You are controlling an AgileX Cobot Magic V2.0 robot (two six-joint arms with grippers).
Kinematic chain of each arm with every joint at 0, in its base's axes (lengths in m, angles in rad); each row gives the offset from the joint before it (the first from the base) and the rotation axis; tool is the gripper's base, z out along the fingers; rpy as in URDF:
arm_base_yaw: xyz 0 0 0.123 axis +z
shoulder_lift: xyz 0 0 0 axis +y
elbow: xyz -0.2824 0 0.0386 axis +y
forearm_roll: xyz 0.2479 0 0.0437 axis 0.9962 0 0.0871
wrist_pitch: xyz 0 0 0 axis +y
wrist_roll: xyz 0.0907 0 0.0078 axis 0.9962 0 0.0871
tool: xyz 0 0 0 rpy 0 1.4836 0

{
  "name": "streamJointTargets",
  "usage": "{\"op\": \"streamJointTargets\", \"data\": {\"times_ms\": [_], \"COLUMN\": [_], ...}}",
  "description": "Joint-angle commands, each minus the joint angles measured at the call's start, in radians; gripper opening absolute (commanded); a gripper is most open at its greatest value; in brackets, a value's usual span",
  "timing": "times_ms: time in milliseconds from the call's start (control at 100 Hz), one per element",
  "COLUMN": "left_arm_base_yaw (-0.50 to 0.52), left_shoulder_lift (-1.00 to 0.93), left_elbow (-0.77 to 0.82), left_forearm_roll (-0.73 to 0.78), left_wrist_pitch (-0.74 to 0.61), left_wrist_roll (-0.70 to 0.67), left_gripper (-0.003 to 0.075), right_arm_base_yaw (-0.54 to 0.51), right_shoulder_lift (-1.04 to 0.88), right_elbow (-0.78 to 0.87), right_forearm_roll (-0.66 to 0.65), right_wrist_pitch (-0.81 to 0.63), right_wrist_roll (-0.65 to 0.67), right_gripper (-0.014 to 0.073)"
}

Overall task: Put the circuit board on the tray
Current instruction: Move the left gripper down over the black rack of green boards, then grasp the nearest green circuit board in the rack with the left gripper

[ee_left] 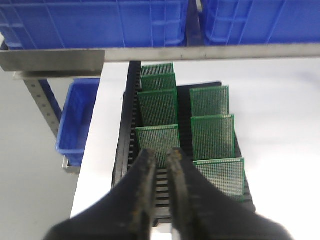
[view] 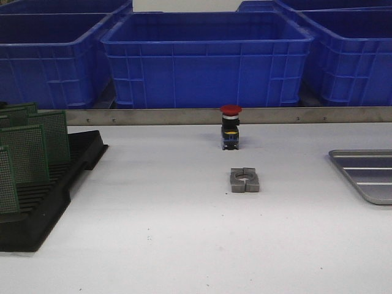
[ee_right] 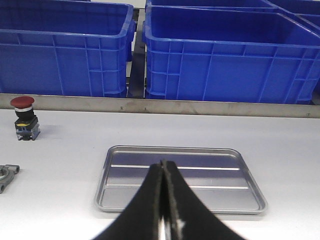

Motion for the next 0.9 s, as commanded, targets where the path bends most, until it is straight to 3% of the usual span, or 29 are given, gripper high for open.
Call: {"op": "streamJointTargets", "data": {"times_ms": [0, 120, 300, 540, 610, 890], "left_arm_base_yaw": [0.001, 0.001, 0.001, 0.001, 0.001, -0.042], "left_shoulder_lift": [0.083, 0.188, 0.365, 0.565, 0.605, 0.721], "left_elbow": [-0.073, -0.131, -0.215, -0.303, -0.314, -0.315], "left_forearm_roll": [-0.011, -0.03, -0.134, -0.461, -0.505, -0.515], "left_wrist_pitch": [-0.05, -0.024, 0.031, 0.188, 0.232, 0.269], "left_wrist_roll": [0.046, 0.177, 0.475, 1.291, 1.447, 1.656], "left_gripper": [0.0212, 0.0329, 0.0338, 0.0337, 0.0337, 0.0337], "right_arm_base_yaw": [-0.008, -0.008, -0.008, -0.008, -0.008, -0.008], "right_shoulder_lift": [-0.01, -0.01, -0.01, -0.01, -0.01, -0.01], "right_elbow": [-0.001, -0.001, -0.001, -0.001, -0.001, -0.001], "right_forearm_roll": [-0.013, -0.013, -0.013, -0.013, -0.013, -0.013], "right_wrist_pitch": [-0.079, -0.079, -0.079, -0.079, -0.079, -0.079], "right_wrist_roll": [-0.008, -0.008, -0.008, -0.008, -0.008, -0.008], "right_gripper": [-0.0064, -0.0064, -0.0064, -0.0064, -0.0064, -0.0064]}}
